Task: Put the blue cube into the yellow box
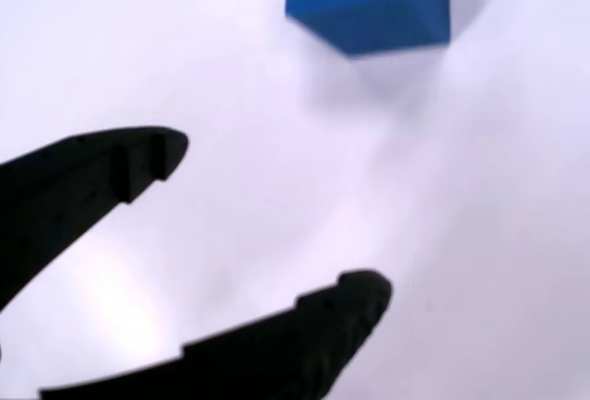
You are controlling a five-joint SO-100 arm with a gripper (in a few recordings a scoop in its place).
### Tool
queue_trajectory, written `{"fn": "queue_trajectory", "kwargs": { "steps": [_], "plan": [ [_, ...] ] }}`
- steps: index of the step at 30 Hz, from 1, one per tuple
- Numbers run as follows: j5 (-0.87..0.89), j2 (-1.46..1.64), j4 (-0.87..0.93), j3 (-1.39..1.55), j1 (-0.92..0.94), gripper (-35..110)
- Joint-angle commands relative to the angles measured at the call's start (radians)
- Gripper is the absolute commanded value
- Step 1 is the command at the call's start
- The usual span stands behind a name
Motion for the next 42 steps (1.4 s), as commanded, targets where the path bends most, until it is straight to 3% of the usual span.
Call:
{"fn": "queue_trajectory", "kwargs": {
  "steps": [1, 9, 24, 42],
  "plan": [
    [0.018, -0.161, -0.061, -0.236, 0.008, 39],
    [0.049, -0.482, -0.241, -0.365, -0.031, 53],
    [0.064, -0.75, -0.635, -0.278, -0.172, 56],
    [0.129, -0.847, -0.79, -0.133, -0.272, 53]
  ]
}}
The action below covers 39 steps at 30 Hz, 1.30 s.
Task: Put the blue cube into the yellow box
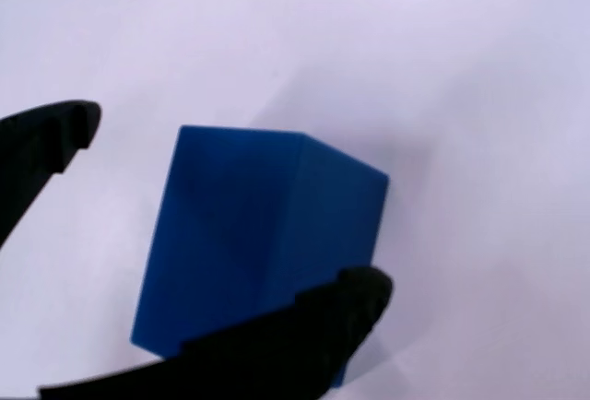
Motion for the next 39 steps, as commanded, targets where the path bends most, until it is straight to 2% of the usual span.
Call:
{"fn": "queue_trajectory", "kwargs": {
  "steps": [1, 25, 39],
  "plan": [
    [0.005, 0.018, -0.031, -0.002, -0.006, 53],
    [0.054, -0.011, -0.101, 0.058, -0.043, 29],
    [-0.005, -0.015, -0.158, 0.057, -0.031, 16]
  ]
}}
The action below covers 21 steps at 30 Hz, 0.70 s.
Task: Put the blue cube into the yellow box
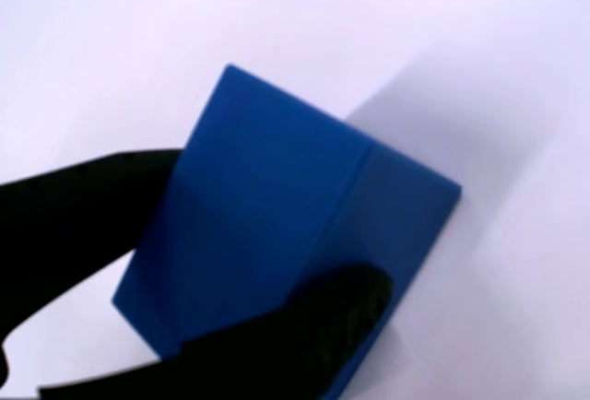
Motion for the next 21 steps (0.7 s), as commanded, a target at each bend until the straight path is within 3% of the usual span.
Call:
{"fn": "queue_trajectory", "kwargs": {
  "steps": [1, 13, 21],
  "plan": [
    [-0.032, 0.028, -0.051, -0.02, 0.011, 16],
    [-0.276, 0.075, -0.147, -0.305, 0.221, 15],
    [-0.291, -0.074, -0.133, -0.646, 0.403, 15]
  ]
}}
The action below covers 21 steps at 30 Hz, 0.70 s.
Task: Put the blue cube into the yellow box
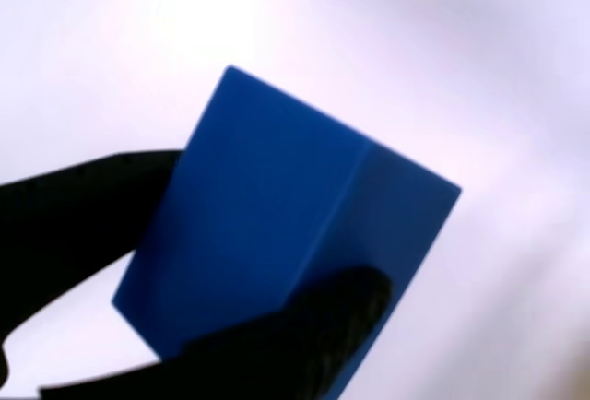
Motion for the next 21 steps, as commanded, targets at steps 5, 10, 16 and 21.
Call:
{"fn": "queue_trajectory", "kwargs": {
  "steps": [5, 10, 16, 21],
  "plan": [
    [-0.008, -0.137, -0.018, -0.399, 0.189, 15],
    [0.0, -0.267, -0.028, -0.512, 0.265, 15],
    [0.012, -0.41, -0.037, -0.641, 0.313, 15],
    [0.041, -0.495, -0.037, -0.733, 0.319, 15]
  ]
}}
